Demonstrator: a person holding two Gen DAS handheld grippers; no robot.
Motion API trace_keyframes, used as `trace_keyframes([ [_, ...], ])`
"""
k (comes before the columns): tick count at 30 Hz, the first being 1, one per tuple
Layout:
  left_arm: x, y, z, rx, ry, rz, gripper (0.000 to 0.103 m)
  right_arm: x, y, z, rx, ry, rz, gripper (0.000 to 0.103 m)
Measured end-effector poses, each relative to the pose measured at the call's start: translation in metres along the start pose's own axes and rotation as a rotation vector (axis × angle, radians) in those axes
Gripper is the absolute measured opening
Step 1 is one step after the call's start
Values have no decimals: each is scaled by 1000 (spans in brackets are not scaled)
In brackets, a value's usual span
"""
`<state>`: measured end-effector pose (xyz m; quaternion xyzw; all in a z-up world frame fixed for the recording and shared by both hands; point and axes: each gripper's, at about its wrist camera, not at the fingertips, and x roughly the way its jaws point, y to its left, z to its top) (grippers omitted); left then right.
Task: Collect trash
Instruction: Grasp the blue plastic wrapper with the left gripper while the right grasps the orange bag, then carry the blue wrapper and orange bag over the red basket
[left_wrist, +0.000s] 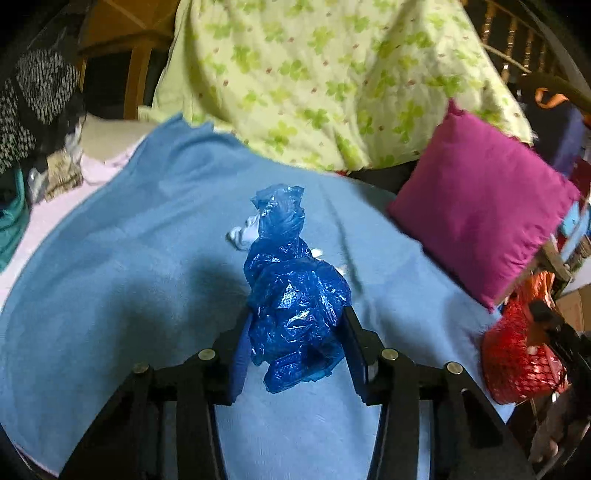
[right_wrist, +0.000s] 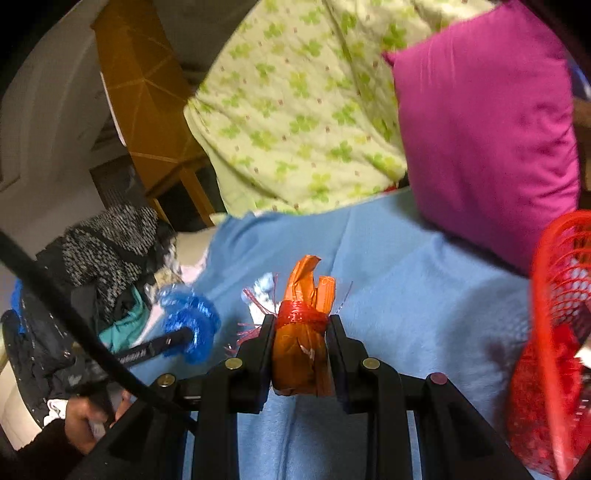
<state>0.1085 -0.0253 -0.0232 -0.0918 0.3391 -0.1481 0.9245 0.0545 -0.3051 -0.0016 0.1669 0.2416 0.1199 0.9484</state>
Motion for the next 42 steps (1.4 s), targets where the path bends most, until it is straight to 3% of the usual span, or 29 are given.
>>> trace_keyframes([
  [10, -80, -96, 3, 206, -164, 9, 48, -95, -5, -5, -63, -202, -67, 29],
  [18, -99, -153, -1, 314, -217, 48, 48, -129, -33, -9, -22, -267, -115, 29],
  [32, -97, -189, -8, 381, -230, 77, 48, -139, -58, -12, 28, -288, -111, 29],
  [42, -107, -189, -11, 357, -215, 13, 48, -139, -66, -15, 51, -302, -134, 29],
])
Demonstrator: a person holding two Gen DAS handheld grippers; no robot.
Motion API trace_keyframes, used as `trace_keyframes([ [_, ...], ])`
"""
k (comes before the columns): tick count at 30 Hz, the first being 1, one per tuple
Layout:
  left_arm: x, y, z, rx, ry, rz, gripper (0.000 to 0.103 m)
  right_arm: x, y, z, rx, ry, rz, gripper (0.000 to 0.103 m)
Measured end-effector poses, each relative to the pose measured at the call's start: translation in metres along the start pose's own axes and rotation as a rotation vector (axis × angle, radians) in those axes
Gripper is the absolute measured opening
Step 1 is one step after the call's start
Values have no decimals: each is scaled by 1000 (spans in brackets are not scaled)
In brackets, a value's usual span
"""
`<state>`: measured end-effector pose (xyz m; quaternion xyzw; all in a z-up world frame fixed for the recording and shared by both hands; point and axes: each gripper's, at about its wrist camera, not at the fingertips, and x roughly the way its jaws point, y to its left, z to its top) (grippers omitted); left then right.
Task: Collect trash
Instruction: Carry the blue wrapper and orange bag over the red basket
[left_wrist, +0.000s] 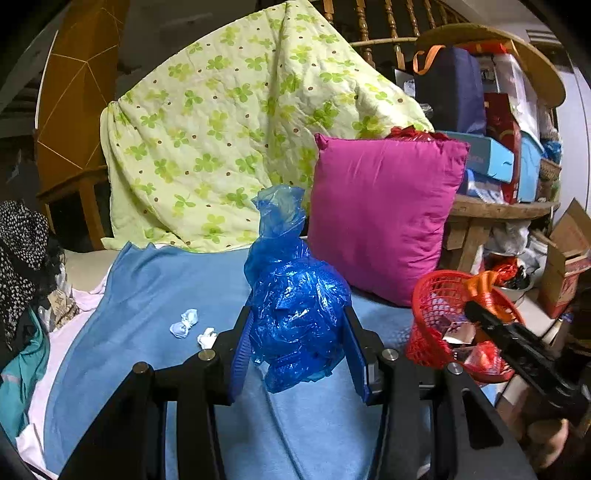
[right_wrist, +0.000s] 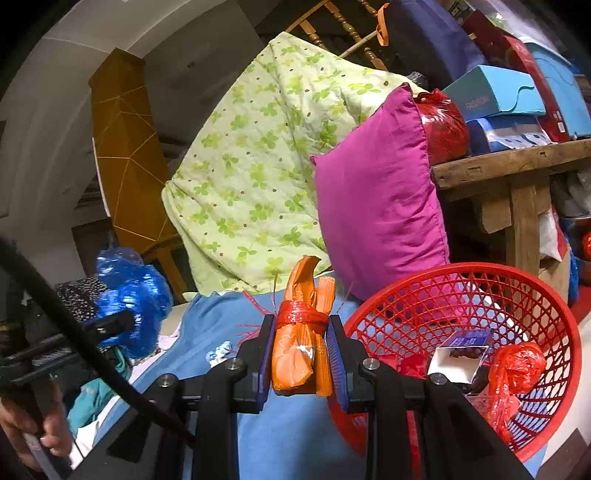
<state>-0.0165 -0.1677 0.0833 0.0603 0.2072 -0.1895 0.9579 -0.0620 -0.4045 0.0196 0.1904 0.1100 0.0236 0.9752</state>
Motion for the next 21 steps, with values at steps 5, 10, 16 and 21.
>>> trace_keyframes([
  [5, -21, 14, -11, -12, -8, -32, 48, 9, 6, -7, -7, 37, -47, 29],
  [10, -47, 38, -22, -38, -28, -64, 48, 4, 30, -21, 13, 99, -63, 29],
  [16, -83, 70, -37, -48, -90, -73, 48, -2, 93, -11, -59, 112, -44, 29],
  [21, -104, 109, -47, -88, -137, -50, 48, 2, 165, 4, -157, 108, 15, 29],
])
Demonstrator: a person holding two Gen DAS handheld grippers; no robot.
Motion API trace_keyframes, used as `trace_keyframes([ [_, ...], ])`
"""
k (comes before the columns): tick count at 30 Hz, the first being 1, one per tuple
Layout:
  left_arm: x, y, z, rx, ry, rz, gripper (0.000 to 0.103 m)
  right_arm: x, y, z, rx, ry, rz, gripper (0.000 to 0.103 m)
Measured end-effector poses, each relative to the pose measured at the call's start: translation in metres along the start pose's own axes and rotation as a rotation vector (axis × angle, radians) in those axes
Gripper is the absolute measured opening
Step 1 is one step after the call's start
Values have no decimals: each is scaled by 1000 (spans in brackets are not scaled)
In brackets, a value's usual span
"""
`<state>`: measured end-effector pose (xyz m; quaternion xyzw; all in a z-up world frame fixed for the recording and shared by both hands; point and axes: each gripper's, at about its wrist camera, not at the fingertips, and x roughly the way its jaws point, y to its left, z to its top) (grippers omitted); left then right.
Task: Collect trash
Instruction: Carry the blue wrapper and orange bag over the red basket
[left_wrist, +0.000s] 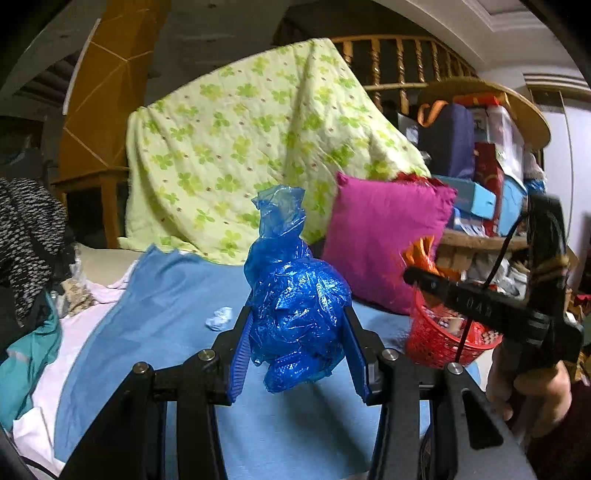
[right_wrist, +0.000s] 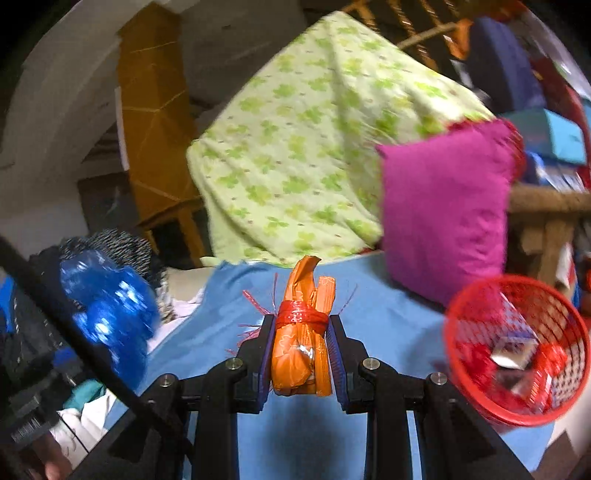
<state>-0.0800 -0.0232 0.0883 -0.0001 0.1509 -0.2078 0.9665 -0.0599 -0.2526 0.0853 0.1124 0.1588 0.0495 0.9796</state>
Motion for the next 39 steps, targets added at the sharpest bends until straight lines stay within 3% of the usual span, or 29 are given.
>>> trace_keyframes([
  [8, -29, 78, -7, -124, -36, 126, 48, 16, 97, 9, -68, 18, 161, 29],
  [17, -37, 106, -14, -166, -36, 223, 48, 5, 143, 4, -127, 10, 262, 29],
  [28, -18, 65, -5, -85, -6, 201, 48, -27, 102, 13, -91, -74, 240, 29],
  [39, 31, 1, 17, 31, 49, 175, 48, -49, -2, 13, 22, -134, 113, 29],
])
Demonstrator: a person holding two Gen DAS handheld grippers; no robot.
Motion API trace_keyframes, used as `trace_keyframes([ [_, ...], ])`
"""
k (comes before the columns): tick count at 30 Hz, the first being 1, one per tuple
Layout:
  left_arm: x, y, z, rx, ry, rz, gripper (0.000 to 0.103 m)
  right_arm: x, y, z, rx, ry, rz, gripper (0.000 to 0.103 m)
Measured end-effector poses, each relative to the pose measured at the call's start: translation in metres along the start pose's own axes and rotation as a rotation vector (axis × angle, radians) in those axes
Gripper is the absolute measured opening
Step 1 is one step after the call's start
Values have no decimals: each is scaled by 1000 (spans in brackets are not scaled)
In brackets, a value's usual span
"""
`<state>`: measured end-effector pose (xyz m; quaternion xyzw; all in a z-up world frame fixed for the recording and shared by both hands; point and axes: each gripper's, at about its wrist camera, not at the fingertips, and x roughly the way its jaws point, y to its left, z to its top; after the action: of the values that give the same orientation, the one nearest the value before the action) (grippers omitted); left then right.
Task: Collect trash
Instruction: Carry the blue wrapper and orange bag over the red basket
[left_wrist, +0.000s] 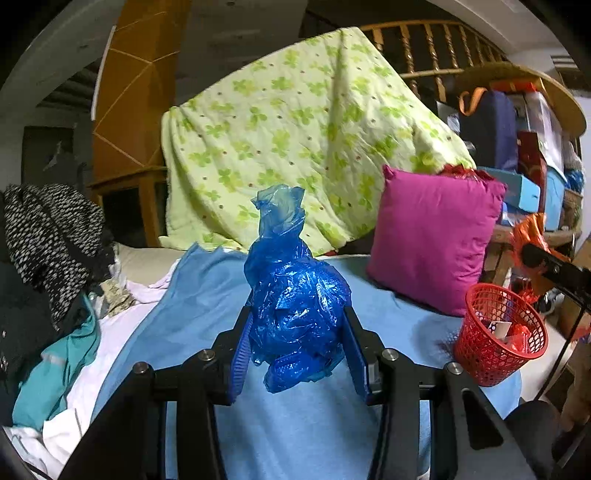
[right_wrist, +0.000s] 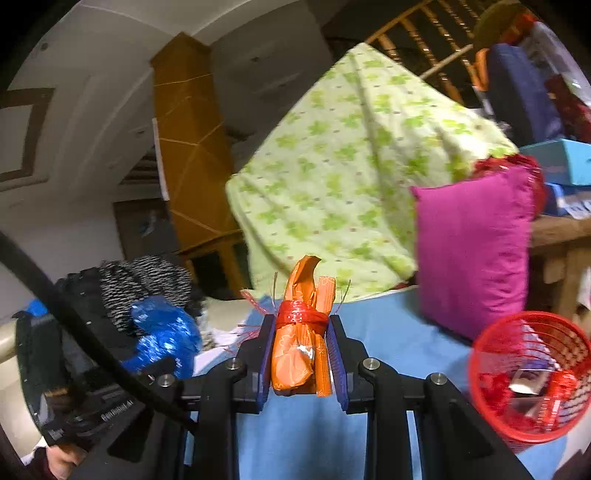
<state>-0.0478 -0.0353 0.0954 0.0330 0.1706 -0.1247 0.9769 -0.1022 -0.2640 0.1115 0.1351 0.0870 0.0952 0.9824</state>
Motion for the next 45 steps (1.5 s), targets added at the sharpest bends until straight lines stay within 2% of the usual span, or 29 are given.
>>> trace_keyframes([
  [8, 31, -62, 13, 85, 19, -43, 48, -19, -80, -6, 77, -23, -121, 29],
  [13, 48, -97, 13, 146, 45, -77, 48, -27, -114, -10, 95, -41, -183, 29],
  [23, 71, -145, 8, 223, 78, -132, 48, -35, -154, -30, 161, -53, -246, 29],
  [40, 93, -205, 7, 293, 111, -210, 48, -58, -206, -32, 251, -101, -324, 29],
  [43, 96, -214, 8, 283, 120, -248, 48, -58, -212, -37, 263, -101, -336, 29],
  [45, 99, -220, 9, 271, 129, -300, 48, -59, -219, -40, 277, -108, -348, 29],
])
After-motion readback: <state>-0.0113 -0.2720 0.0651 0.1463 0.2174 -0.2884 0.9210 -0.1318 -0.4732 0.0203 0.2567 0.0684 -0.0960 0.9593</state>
